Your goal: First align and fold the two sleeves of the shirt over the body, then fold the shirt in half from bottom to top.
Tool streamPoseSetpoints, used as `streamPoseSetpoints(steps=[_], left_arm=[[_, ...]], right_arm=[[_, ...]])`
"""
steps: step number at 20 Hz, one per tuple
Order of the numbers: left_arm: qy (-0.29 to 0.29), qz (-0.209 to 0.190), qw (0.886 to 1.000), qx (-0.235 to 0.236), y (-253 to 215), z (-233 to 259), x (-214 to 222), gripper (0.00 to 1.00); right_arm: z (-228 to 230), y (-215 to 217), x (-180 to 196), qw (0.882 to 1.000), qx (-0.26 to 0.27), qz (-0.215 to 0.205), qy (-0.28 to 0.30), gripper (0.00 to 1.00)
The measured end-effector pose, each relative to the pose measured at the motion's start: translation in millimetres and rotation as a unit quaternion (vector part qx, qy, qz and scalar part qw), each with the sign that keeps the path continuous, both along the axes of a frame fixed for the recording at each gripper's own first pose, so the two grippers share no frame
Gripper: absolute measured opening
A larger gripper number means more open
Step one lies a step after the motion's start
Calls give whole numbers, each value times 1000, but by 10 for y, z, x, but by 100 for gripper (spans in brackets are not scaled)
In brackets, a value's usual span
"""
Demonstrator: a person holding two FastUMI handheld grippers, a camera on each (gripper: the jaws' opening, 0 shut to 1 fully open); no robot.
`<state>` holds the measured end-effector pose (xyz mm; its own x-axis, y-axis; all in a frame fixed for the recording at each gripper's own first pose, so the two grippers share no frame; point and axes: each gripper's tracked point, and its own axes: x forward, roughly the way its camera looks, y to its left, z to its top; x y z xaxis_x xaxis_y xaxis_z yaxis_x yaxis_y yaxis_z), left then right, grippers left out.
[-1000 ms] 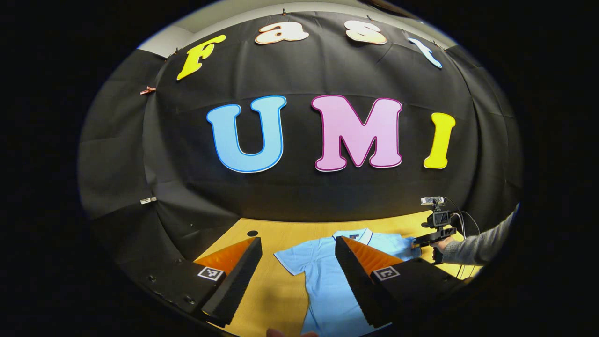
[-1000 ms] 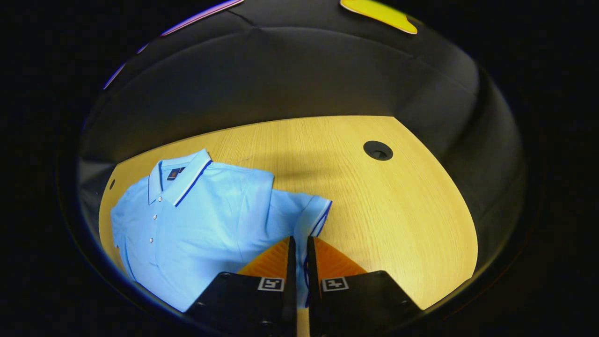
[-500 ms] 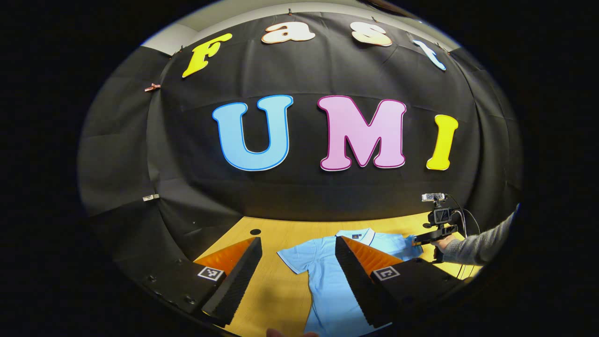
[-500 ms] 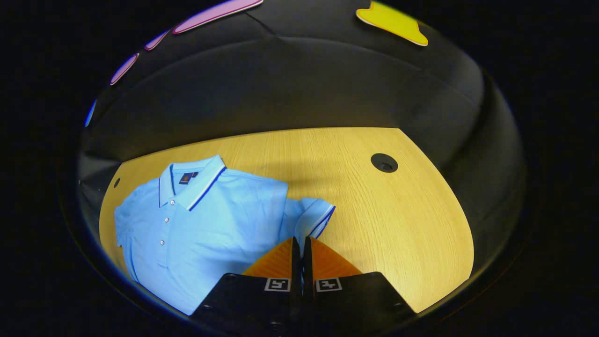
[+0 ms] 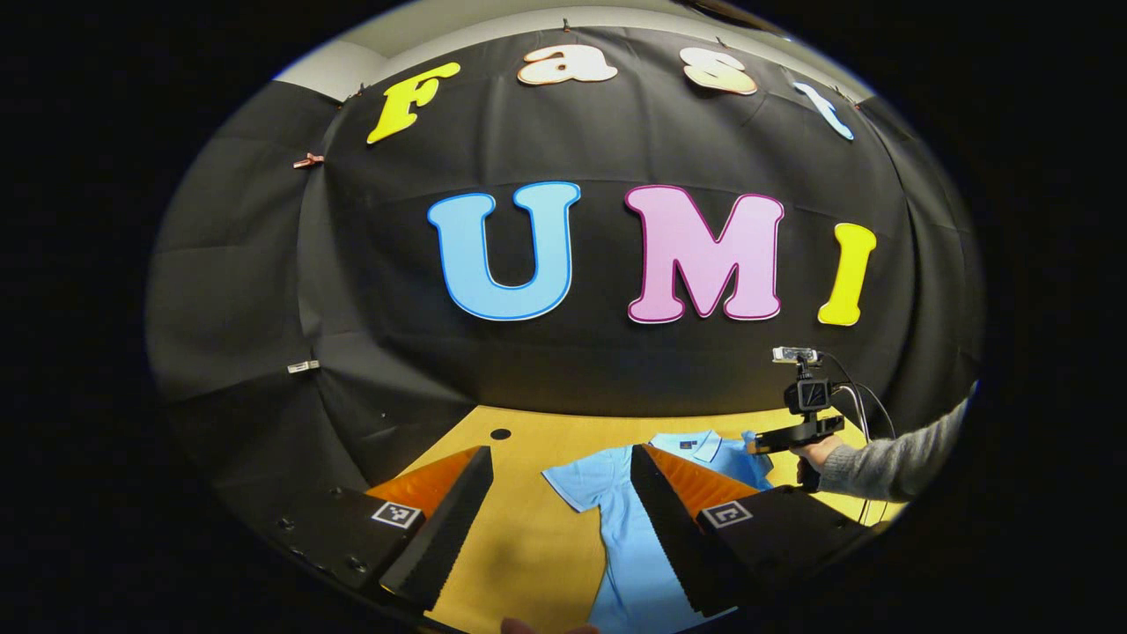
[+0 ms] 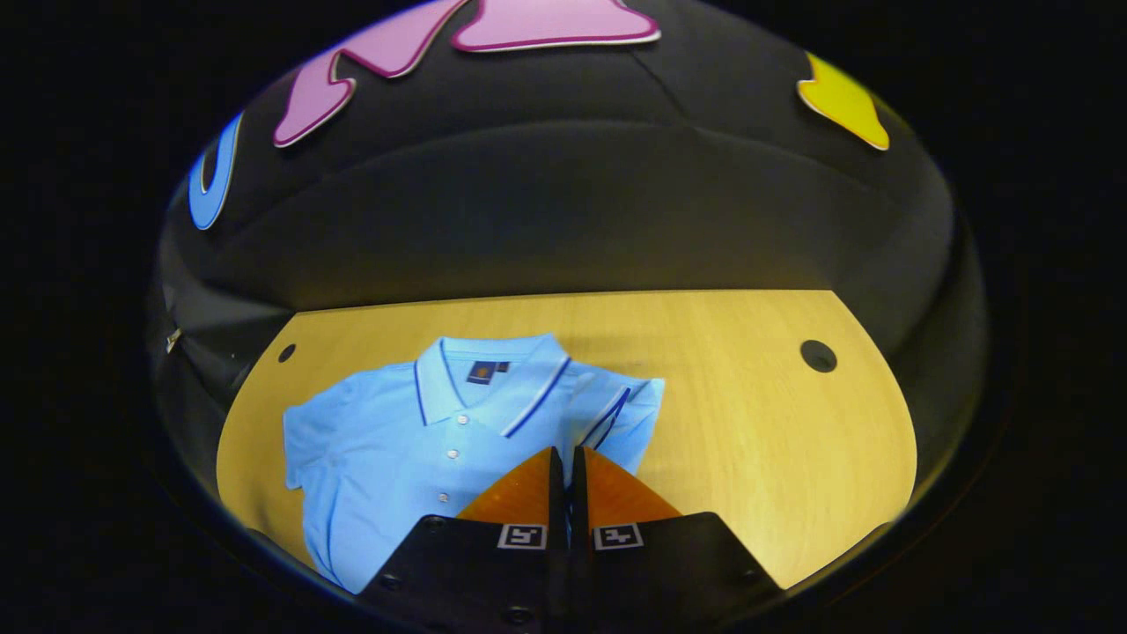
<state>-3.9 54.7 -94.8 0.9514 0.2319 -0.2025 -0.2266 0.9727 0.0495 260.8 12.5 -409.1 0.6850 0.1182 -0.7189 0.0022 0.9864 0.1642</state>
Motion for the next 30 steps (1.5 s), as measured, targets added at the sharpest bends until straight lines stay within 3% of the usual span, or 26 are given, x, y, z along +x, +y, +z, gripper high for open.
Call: streamPoseSetpoints(steps=[8,16,20,23,26,29,30], left_arm=[[2,30,1000,3,248,0,-213,99],[6,47,999,-2,383,-45,-297,100],[3,47,999,-3,397,-23,-300,97],[1,47,999,-5,416,-21,-294,100],[-2,47,999,-4,431,10,-291,100],[-2,45,999,-3,441,10,-280,100],[-2,44,999,-3,445,22,-276,99]], right_arm=[[-220,771,-140,997,-1,77,27,5],[-459,1055,-281,991,-15,119,56,5],[-526,1060,-324,990,-28,120,61,5],[-524,1077,-350,990,-27,122,63,19],[-489,1108,-341,991,-23,119,59,23],[-419,1119,-278,993,-17,113,39,92],[-365,1121,-272,993,-14,109,32,90]])
